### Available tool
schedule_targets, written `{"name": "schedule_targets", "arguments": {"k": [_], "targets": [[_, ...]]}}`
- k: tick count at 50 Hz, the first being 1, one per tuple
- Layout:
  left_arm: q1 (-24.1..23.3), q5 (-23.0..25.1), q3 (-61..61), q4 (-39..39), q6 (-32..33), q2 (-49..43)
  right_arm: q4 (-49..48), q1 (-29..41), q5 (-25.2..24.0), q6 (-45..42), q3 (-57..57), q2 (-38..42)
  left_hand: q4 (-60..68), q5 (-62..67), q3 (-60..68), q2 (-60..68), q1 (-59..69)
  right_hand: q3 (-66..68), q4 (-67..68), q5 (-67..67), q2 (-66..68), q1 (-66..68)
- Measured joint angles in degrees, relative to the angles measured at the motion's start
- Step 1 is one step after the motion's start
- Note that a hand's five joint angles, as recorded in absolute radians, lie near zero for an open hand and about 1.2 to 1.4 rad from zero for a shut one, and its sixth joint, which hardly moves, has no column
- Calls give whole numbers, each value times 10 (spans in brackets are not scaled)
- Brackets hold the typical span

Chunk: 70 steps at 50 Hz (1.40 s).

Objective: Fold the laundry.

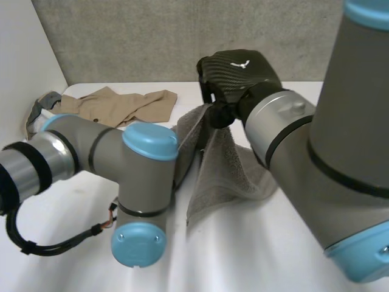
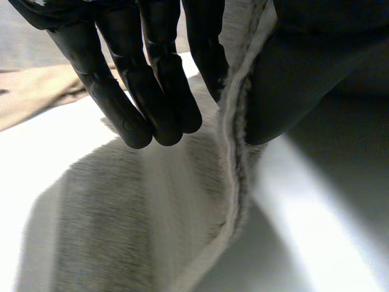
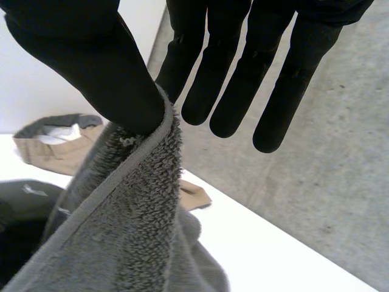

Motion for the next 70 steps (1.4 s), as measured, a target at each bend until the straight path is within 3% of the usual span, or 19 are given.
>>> {"name": "schedule_targets", "arguments": {"k": [3,8,13,17,23,31,34,41,45,52,59,65,70], "targets": [[30,-20,-8,3,7,19,-2,-25,-1,-18,7,-8,27,11,26,24,0,0,0,0,0,0],[84,8,-46,14,56,101,-6,-70,-11,-80,28,-9,27,11,26,24,0,0,0,0,0,0],[157,108,-109,45,171,244,-8,-120,-49,-182,59,-9,27,11,26,24,0,0,0,0,0,0],[200,216,-151,77,285,336,-8,-144,-97,-248,83,-7,27,11,26,24,0,0,0,2,0,0],[220,307,-162,119,391,337,-9,-171,-167,-328,108,26,27,11,29,25,0,0,0,7,0,0],[225,314,-47,185,427,168,-57,-188,-159,-330,50,118,29,11,29,26,0,0,0,13,0,0],[229,313,95,237,438,74,-172,-195,-141,-303,-42,178,29,11,29,26,0,0,0,13,0,0],[231,285,270,311,412,56,-386,-200,-124,-254,-154,194,29,11,29,26,0,0,0,13,0,0],[229,274,292,329,377,91,-431,-201,-128,-232,-171,170,29,11,29,26,0,0,0,15,0,0],[245,274,204,292,341,148,-350,-209,-171,-214,-128,117,29,11,29,26,0,0,0,18,0,0],[262,292,-1,241,347,175,-251,-230,-216,-215,20,81,29,11,29,26,0,0,0,18,0,0],[260,321,-134,239,384,169,-237,-237,-244,-215,141,94,29,11,29,26,0,0,0,18,0,0],[252,332,-195,248,414,165,-237,-237,-241,-207,183,134,29,11,29,26,0,0,0,18,0,0]]}}
